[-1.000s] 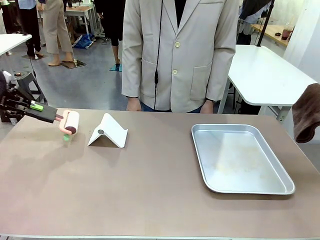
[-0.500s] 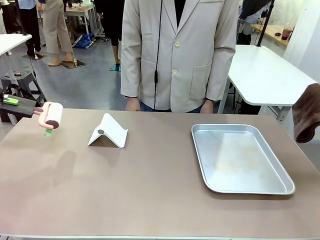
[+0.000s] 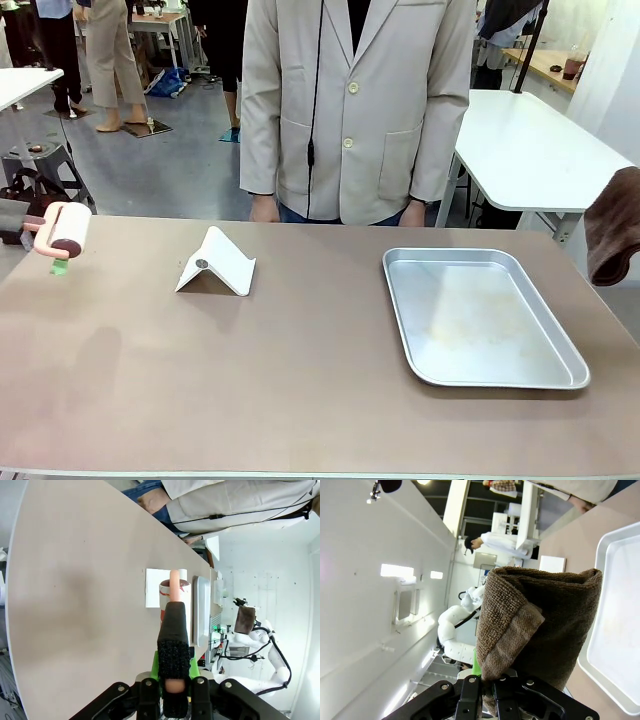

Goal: Clean the surface of the table.
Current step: Clean the area not pointed to by the person.

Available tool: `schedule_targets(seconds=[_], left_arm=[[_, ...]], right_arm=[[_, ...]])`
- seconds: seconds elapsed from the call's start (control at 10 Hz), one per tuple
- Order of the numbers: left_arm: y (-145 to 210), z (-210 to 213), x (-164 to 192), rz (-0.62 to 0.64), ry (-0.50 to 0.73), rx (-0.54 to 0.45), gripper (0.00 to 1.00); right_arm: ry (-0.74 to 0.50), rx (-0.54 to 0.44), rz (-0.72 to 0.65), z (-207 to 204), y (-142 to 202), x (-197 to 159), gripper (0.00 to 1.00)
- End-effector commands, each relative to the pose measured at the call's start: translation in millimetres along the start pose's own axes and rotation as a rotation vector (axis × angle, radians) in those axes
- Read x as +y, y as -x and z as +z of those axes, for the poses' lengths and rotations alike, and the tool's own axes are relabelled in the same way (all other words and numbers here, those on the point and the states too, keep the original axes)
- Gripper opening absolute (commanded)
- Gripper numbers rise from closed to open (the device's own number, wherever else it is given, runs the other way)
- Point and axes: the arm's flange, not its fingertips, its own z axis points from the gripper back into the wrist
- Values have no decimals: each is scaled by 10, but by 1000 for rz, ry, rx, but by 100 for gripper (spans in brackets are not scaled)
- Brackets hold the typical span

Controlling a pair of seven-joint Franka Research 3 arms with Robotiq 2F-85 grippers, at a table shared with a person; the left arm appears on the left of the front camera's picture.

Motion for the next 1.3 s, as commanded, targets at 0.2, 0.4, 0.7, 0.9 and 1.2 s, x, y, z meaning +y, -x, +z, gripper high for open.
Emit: schedule_targets(seconds=[0.2, 0.4, 0.7, 0.9, 1.2], left_arm=[[30, 29, 5, 2, 15, 4, 3], [30, 29, 5, 2, 15, 4, 3], [30, 29, 5, 2, 15, 4, 3], [30, 29, 5, 2, 15, 4, 3], [30, 29, 5, 2, 15, 4, 3]], right_arm=[[-5, 3, 8, -1, 12, 45, 0], [-5, 3, 8, -1, 12, 45, 0], [-5, 3, 8, -1, 12, 45, 0], [-5, 3, 8, -1, 12, 45, 0], [-5, 3, 8, -1, 12, 45, 0]])
